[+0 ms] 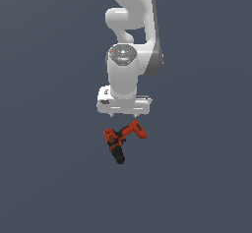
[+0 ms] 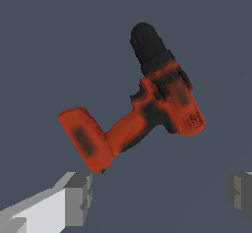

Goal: Pick up the object and move it to a goal position.

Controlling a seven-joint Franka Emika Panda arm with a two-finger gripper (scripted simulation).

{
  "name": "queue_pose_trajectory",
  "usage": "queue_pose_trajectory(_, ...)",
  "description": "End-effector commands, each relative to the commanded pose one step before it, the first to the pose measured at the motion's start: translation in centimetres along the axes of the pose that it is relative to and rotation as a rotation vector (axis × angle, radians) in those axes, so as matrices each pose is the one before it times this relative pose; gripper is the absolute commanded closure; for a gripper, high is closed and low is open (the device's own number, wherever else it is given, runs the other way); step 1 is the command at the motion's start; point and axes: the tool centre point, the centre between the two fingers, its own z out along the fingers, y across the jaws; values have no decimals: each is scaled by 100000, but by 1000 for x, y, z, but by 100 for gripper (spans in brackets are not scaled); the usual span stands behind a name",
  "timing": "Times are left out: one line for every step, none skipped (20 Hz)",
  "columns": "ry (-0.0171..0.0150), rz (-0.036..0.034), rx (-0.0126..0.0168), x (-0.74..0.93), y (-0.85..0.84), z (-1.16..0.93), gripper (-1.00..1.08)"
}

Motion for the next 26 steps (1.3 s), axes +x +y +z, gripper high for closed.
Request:
queue_pose_trajectory(0, 0, 0, 0, 1, 0, -60)
queue_pose_trajectory(0, 0, 0, -2, -7, -28, -60)
queue_pose_trajectory(-76, -129, 79, 5, -81, -35, -60)
queue_pose_trajectory(-83, -164, 96, 3, -100, -75, -60)
queue_pose_trajectory(-110, -283, 149, 6, -144, -92, -60)
queue_pose_trajectory(-85, -341, 157, 7, -135, -70, -60)
queue_pose_trajectory(-46, -372, 147, 9, -108, -34, -60)
queue_pose_trajectory(-6, -403, 137, 11, -80, 1, -60)
queue_pose_trajectory(33, -458, 135, 13, -61, 37, -60)
queue_pose_trajectory(72, -513, 134, 15, -36, 73, -60)
queue_pose_trajectory(107, -591, 142, 18, -22, 104, -60)
queue_pose_trajectory(128, -703, 169, 20, -29, 122, -60)
queue_pose_trajectory(132, -829, 211, 24, -52, 125, -60)
queue_pose_trajectory(144, -949, 247, 28, -67, 134, -60)
queue_pose_trajectory(173, -1066, 272, 31, -67, 158, -60)
queue_pose_trajectory(199, -1179, 299, 34, -70, 178, -60)
queue_pose_trajectory(222, -1300, 331, 38, -81, 193, -60)
queue_pose_trajectory(249, -1417, 360, 41, -86, 211, -60)
queue_pose_trajectory(278, -1535, 388, 44, -92, 228, -60)
queue_pose_trajectory(308, -1650, 416, 47, -97, 245, -60)
queue_pose_trajectory(341, -1766, 444, 50, -103, 261, -60)
queue_pose_trajectory(375, -1880, 470, 53, -108, 278, -60)
queue_pose_trajectory(411, -1992, 494, 56, -113, 294, -60)
queue_pose_trajectory(450, -2102, 518, 59, -117, 309, -60)
queue_pose_trajectory(491, -2212, 539, 61, -121, 324, -60)
queue_pose_trajectory(529, -2297, 554, 63, -125, 335, -60)
